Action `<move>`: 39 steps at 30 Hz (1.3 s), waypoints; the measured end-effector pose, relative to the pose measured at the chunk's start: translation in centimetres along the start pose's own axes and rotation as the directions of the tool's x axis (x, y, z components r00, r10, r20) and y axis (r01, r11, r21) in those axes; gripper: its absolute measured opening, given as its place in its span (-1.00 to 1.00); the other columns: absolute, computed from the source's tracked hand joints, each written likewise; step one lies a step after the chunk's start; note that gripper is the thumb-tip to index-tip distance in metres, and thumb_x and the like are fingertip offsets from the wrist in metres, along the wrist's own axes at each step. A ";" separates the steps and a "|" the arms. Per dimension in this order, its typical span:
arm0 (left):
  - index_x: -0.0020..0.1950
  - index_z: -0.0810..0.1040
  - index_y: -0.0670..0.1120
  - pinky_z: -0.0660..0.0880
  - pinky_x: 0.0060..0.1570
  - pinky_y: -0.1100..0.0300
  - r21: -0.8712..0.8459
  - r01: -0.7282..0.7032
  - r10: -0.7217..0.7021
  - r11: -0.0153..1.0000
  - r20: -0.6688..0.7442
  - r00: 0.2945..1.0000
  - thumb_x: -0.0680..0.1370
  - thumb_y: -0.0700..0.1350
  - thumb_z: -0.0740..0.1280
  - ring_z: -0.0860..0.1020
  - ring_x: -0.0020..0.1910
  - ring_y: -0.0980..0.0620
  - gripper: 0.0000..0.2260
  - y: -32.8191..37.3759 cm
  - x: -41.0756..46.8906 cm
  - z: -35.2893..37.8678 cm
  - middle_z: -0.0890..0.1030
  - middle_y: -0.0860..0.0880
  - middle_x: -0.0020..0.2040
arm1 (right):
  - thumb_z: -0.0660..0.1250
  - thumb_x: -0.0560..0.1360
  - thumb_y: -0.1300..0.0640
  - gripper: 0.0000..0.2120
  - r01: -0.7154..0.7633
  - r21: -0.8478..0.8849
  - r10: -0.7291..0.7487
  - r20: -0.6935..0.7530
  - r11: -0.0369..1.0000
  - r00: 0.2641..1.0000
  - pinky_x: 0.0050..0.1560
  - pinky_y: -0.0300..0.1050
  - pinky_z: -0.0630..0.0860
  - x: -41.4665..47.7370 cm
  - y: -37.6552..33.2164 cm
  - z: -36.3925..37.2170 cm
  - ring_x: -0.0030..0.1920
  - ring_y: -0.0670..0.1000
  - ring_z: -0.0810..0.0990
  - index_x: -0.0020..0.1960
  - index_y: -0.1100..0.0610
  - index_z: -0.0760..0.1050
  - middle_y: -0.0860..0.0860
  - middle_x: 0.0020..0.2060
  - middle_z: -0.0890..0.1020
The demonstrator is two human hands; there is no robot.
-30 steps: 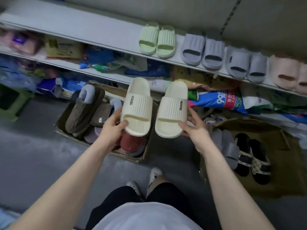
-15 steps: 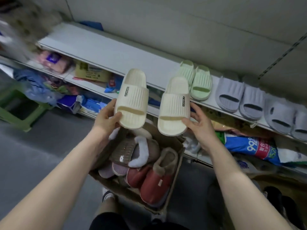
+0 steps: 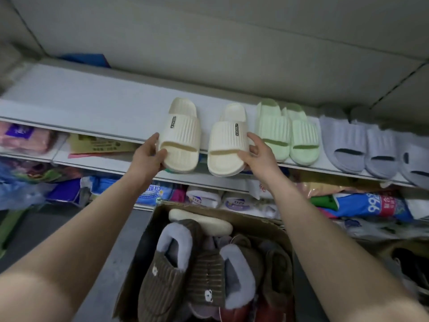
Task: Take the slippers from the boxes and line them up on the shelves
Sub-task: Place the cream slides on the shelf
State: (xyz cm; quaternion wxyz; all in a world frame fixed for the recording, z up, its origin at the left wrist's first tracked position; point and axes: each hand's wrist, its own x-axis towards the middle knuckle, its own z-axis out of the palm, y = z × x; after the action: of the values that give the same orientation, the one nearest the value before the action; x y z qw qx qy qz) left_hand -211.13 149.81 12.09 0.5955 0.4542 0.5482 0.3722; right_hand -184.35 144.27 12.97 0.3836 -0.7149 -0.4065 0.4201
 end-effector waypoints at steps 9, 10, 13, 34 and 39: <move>0.39 0.35 -0.06 0.38 0.30 -0.03 0.583 -0.221 0.199 0.782 0.103 0.975 0.49 -0.10 0.23 0.42 0.27 -0.16 -0.55 0.2 4.0 0.8 0.43 -0.15 0.31 | 0.12 0.59 0.26 -0.58 0.031 -0.409 -0.067 -0.074 0.912 0.995 0.08 -0.07 0.44 2.6 -1.6 2.0 0.17 0.10 0.50 0.44 0.10 0.27 0.08 0.22 0.51; 0.47 0.26 -0.10 0.30 0.35 0.07 0.624 -0.262 0.219 0.736 0.146 0.965 0.48 -0.08 0.27 0.35 0.35 -0.14 -0.44 0.3 3.8 1.0 0.33 -0.16 0.39 | 0.14 0.57 0.27 -0.56 0.080 -0.455 -0.120 -0.059 0.887 0.991 0.07 -0.05 0.45 2.3 -1.7 2.3 0.17 0.12 0.49 0.43 0.11 0.26 0.10 0.20 0.49; 0.56 0.02 -0.12 0.22 0.41 0.07 0.697 -0.415 0.279 0.584 0.308 0.909 0.40 0.03 0.44 0.18 0.48 -0.11 -0.13 -0.3 3.5 1.1 0.11 -0.16 0.52 | 0.32 0.53 0.05 -0.25 0.189 -0.584 -0.205 0.040 0.790 0.978 0.39 0.02 0.31 1.5 -1.4 3.1 0.45 0.16 0.24 0.58 0.07 -0.02 0.16 0.48 0.20; 0.57 -0.12 -0.12 0.12 0.45 0.09 0.797 -0.475 0.297 0.372 0.383 0.875 0.37 0.05 0.53 0.08 0.52 -0.13 0.03 0.4 9.1 3.6 -0.07 -0.14 0.57 | 0.45 0.43 -0.17 0.07 0.191 -0.746 -0.208 0.073 0.638 0.975 0.50 0.02 0.09 5.7 -2.0 2.5 0.56 0.19 0.02 0.59 0.04 -0.25 0.15 0.58 -0.14; 0.51 0.15 -0.17 0.24 0.40 0.02 0.821 -0.505 0.373 0.267 0.395 0.839 0.43 -0.07 0.49 0.22 0.45 -0.20 -0.23 0.8 7.6 3.4 0.15 -0.21 0.52 | 0.36 0.52 -0.09 -0.10 0.214 -0.777 -0.207 0.111 0.591 0.972 0.50 0.01 0.10 4.6 -2.3 1.5 0.55 0.17 0.05 0.60 0.09 -0.15 0.16 0.57 -0.02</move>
State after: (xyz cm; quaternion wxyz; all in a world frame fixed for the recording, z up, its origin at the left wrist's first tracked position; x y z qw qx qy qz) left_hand -206.79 156.81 10.42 0.1585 0.8555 0.4735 0.1371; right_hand -184.86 149.63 13.11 0.0781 -0.7553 -0.6320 0.1551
